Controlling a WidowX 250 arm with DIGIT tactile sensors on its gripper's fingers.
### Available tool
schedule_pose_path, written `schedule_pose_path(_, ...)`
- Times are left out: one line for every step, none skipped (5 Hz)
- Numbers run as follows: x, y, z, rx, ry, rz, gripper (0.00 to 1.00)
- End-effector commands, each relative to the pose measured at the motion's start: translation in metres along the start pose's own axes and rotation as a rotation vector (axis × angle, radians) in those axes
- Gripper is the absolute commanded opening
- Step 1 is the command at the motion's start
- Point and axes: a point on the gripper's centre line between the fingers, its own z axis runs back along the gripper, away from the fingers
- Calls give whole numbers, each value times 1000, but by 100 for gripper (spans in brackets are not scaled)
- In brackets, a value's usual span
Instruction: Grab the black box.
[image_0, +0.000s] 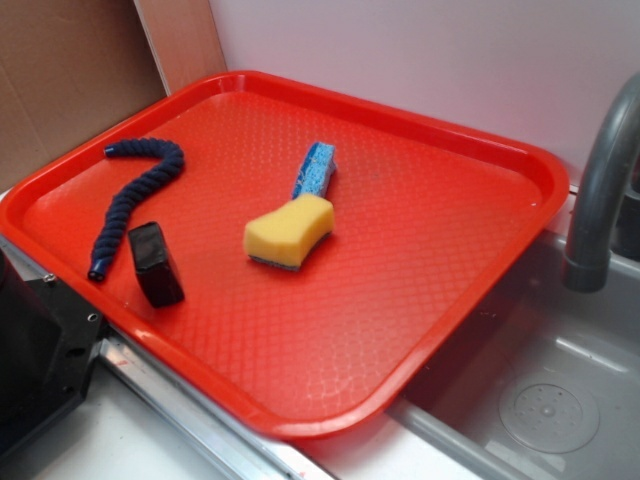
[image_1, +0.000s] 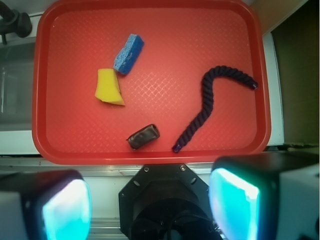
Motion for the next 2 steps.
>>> schedule_pose_path(0, 0, 0, 0, 0, 0, 100)
schedule_pose_path(13, -4, -34, -35, -65, 192, 100)
